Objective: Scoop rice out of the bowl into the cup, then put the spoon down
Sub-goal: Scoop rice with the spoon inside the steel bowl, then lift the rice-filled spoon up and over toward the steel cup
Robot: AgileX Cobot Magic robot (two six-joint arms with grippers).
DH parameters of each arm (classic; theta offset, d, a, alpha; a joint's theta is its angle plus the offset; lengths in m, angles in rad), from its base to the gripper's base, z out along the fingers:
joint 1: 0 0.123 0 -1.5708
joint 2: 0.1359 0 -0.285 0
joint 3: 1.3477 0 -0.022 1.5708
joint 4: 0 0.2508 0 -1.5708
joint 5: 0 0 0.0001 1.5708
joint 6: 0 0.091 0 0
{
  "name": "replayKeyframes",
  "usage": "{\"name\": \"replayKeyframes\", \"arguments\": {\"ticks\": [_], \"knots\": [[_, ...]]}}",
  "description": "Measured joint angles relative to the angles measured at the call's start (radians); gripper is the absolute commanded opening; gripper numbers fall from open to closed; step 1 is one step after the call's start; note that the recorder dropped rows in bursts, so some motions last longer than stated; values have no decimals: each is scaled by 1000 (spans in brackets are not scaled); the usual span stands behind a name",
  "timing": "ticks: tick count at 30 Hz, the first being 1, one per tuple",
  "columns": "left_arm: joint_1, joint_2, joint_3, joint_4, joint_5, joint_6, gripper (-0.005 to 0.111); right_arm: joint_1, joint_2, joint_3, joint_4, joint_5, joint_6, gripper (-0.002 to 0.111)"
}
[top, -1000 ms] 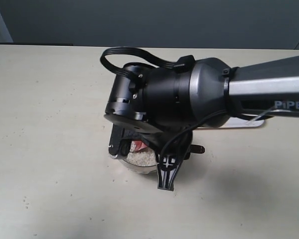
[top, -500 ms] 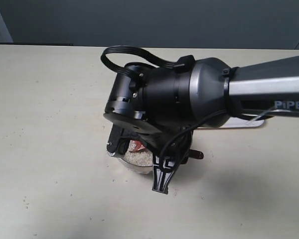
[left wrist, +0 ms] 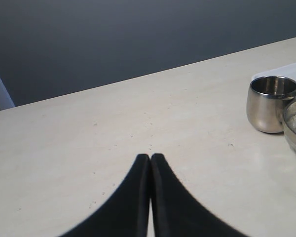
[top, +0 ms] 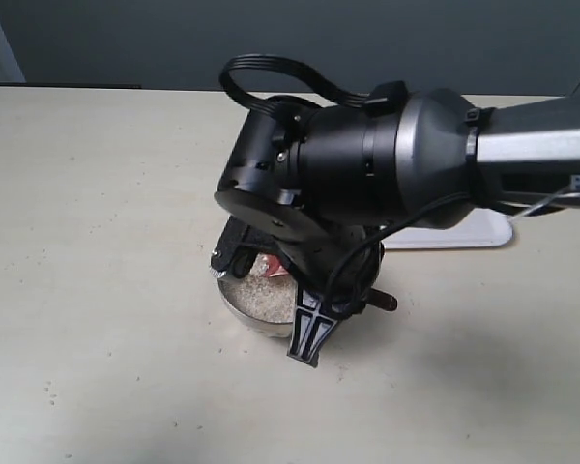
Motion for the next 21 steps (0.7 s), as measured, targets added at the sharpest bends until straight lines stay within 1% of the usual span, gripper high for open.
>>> {"name": "replayKeyframes", "arguments": {"ticks": [4,7,16,21], "knots": [[0,0,0,0,0,0,1,-7,-2,0,18,0,8,-1],[0,0,0,0,0,0,1,-38,-2,0,52,0,10,-1],[0,0,0,0,0,0,1,-93,-32,0,67,0,12,-1],[0,0,0,0,0,0,1,-130,-56,0,73,-32,12,-1]]}}
